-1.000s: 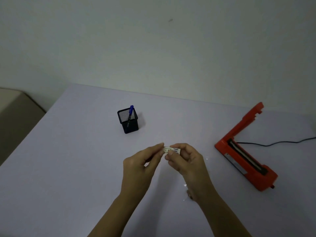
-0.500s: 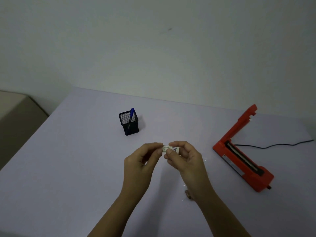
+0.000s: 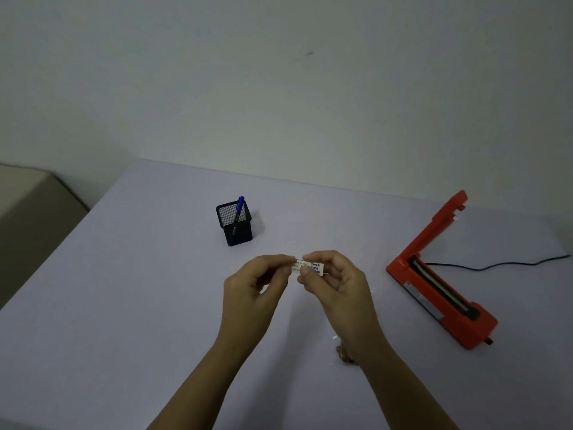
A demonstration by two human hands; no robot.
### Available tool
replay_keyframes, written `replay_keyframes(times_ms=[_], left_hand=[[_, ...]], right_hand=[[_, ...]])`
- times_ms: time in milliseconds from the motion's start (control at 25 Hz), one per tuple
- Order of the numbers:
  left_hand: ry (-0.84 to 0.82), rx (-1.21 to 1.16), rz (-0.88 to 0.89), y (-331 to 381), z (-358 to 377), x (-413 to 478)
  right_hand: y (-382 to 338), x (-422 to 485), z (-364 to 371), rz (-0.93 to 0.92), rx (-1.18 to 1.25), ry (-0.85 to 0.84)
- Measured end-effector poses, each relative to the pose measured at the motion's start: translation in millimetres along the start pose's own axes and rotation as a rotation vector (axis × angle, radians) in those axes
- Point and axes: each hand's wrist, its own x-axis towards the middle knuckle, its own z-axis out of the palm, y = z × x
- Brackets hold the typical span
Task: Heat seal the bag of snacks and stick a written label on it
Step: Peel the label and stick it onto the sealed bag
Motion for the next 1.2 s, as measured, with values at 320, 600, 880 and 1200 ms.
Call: replay_keyframes(times_ms=[320,600,880,1200], left_hand=[[-0.114,-0.222,-0.229,5,0,8],[-0.191,-0.059,-0.147,-1,-6,12],[-0.160,-0.010,-0.020,1,-7,13],[-0.098,-0.048,-0.066,5,2,11]], right_hand=[[0,3,0,-0.017,-0.095,-0.005],[1,7,-9,-0.025,-0.197,-0.016],[-9,8,-11,0.215,0.131,-0.174],[-5,15,-10,0.076,-0.088,-0.209]])
